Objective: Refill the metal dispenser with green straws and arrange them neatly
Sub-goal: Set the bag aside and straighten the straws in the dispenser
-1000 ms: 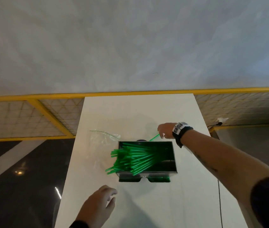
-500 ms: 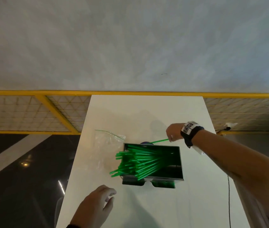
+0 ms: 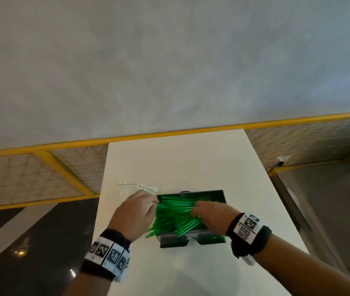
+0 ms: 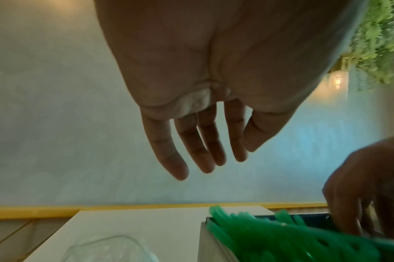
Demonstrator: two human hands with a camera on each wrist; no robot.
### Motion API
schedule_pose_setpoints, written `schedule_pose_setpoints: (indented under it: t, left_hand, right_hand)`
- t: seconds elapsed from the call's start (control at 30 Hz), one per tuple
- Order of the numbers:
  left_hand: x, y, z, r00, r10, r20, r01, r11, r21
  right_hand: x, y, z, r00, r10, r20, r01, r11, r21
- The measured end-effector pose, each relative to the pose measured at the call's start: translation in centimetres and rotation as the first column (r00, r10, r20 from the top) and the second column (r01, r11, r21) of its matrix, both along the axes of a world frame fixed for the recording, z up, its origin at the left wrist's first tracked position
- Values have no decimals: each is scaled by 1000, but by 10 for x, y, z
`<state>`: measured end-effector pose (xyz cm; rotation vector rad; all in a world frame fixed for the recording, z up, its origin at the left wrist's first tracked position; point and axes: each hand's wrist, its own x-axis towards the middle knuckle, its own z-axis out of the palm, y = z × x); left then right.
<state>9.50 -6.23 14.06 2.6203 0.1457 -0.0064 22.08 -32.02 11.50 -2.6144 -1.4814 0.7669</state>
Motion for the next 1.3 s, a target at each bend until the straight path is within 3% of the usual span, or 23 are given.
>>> schedule_pose_setpoints:
  t: [0.1,0.2,0.33,0.47,0.7,0.9,1.13,1.3]
  left_hand:
    - [23,-6,12,992,-77,-97,82,996,45]
    - [40,-15,15,969,-195,-153,209,975,80]
    - [64,-36,8,858,-345,-381,424,894,146]
    - [80,-54,-6,767,-331,-550,527,814,245]
    - [93,-71,-22,736,-265,-623,533,794,292]
    - [97,-68,-32,743,-227,-629,475,842,257]
    - [96,-60,-30,747,-242,-619,485,836,258]
    - [99,-57,-20,730,-264,-631,493,842,218]
  right_hand:
    - [-17,13,-13,998,54,-16,-54,998,-14]
    - [-24,13,-15,995,8,-96,-9,1000,-11]
    - [-33,19,-9,993,-71,-94,71,997,-6]
    - [-40,24,-16,994,-106,-10,105,994,-42]
    - [-54,31,-26,977,-211,19,210,977,18]
    - [-51,28,-32,981,-189,40,187,981,43]
    - [-49,34,-18,986,-152,70,142,981,131]
    - [-52,40,-15,984,-179,-5,177,973,147]
